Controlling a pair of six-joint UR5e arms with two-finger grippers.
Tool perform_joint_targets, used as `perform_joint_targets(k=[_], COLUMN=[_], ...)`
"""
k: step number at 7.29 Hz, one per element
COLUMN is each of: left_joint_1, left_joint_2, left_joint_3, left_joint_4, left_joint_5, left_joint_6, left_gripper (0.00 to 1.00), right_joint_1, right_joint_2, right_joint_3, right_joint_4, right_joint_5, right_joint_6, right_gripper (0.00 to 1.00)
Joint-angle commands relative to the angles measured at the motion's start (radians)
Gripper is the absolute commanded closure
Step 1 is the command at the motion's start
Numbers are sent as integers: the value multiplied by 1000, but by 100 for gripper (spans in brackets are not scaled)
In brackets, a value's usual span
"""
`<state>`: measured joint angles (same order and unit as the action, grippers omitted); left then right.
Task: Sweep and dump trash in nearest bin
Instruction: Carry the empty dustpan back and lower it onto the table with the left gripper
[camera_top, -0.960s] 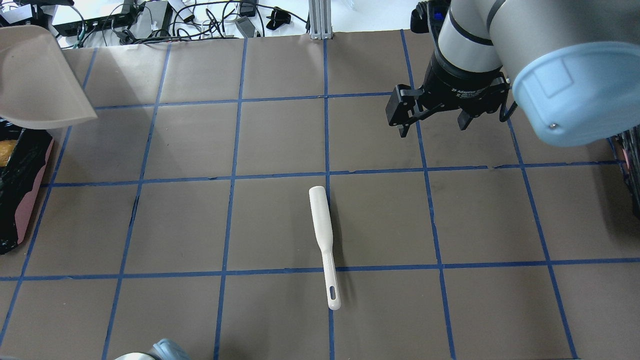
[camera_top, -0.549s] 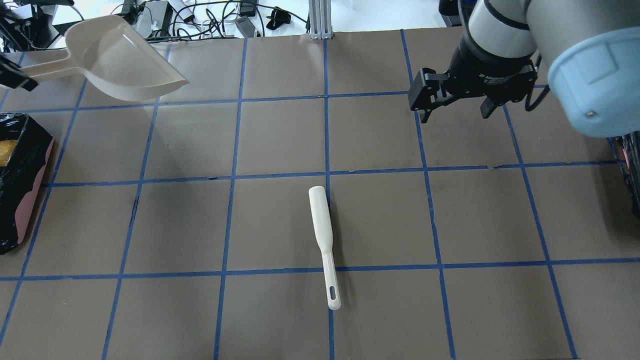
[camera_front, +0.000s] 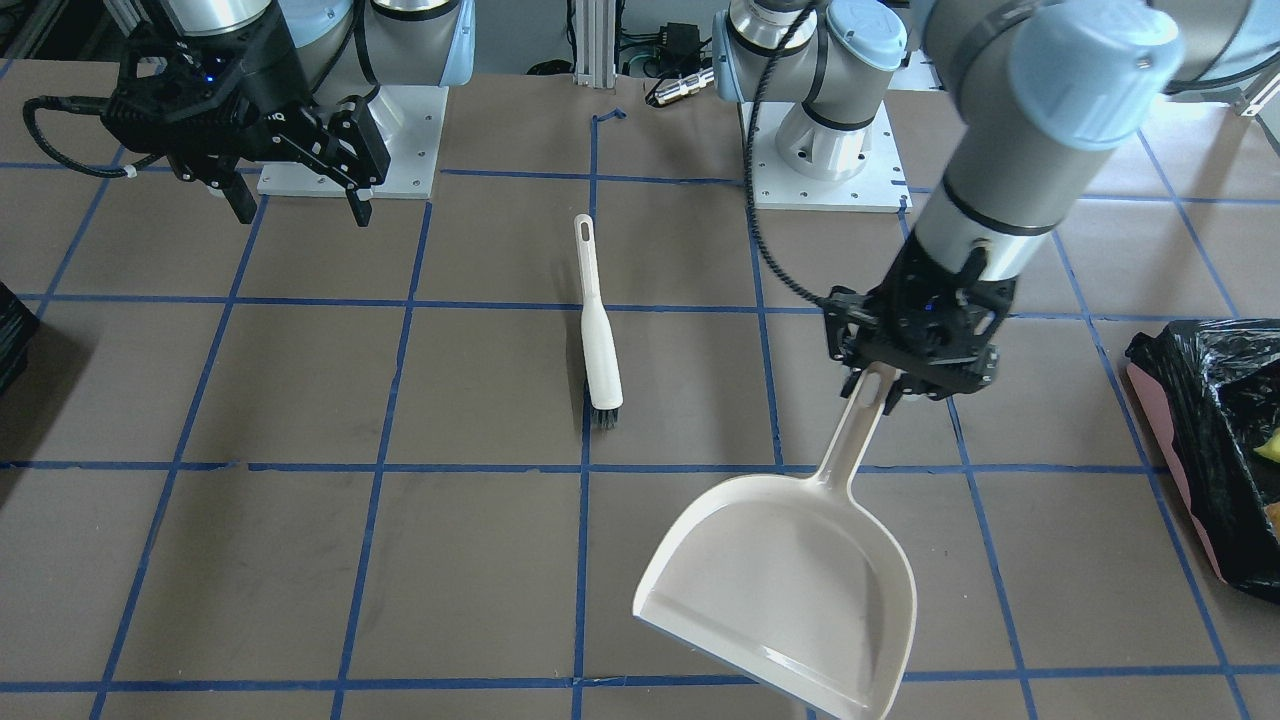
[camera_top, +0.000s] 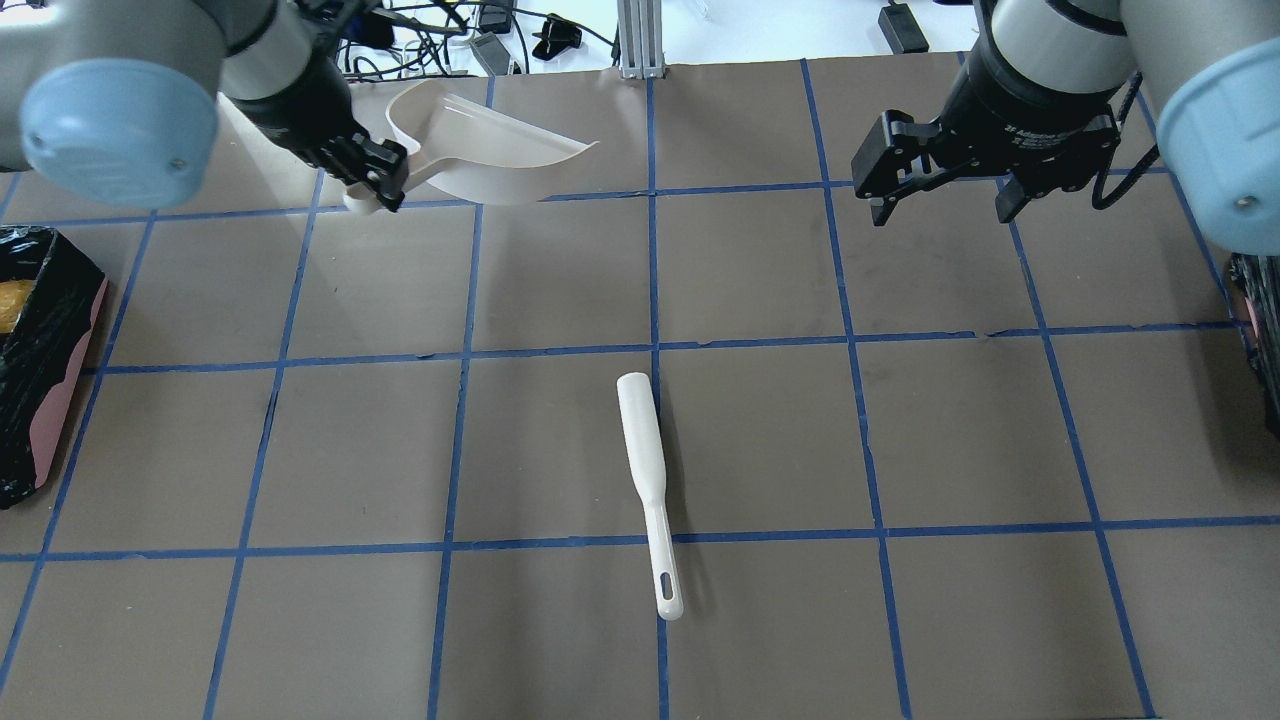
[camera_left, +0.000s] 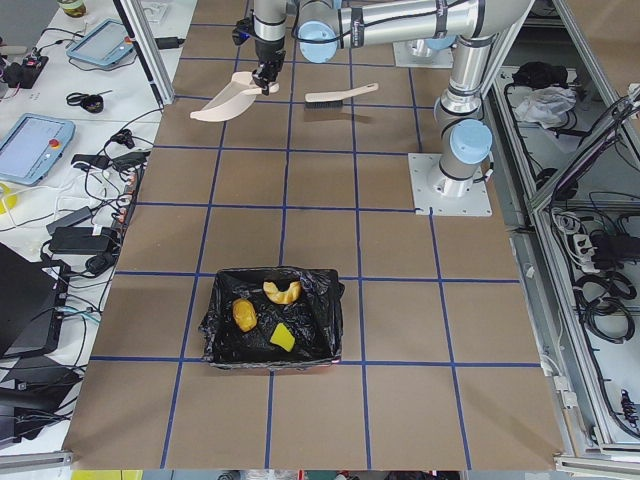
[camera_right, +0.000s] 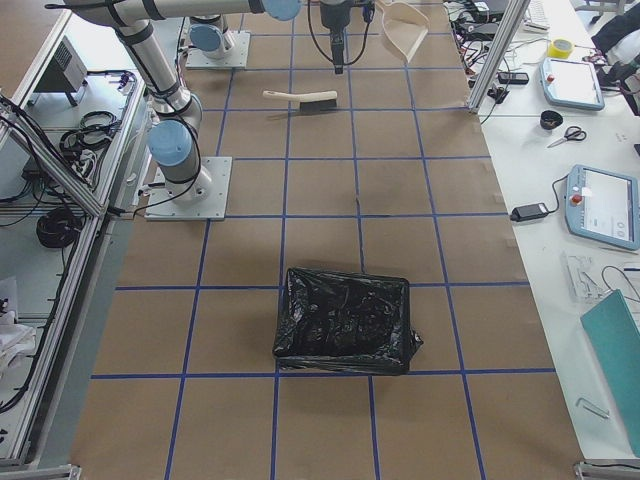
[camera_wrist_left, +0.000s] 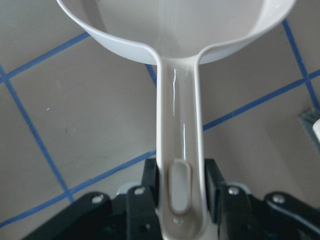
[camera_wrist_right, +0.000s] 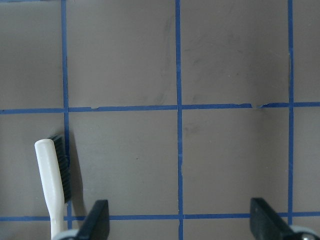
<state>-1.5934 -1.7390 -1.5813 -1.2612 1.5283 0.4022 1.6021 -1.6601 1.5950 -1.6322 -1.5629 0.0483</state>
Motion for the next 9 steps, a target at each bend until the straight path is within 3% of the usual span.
perform_joint_targets(k=[1, 6, 9], left_joint_1=[-132, -292, -319], left_joint_2=[-43, -168, -191], left_joint_3=[-68, -74, -74], left_joint_4=[149, 256, 262], left_joint_5=[7, 33, 49], left_joint_6=[-211, -575, -586], left_gripper=[100, 100, 100], right_joint_1=[1, -1, 1], right_joint_2=[16, 19, 8], right_joint_3=[-67, -66, -56], right_joint_4=[9, 23, 28], right_joint_5=[-5, -5, -5], right_joint_6=[1, 13, 13], right_gripper=[0, 0, 0])
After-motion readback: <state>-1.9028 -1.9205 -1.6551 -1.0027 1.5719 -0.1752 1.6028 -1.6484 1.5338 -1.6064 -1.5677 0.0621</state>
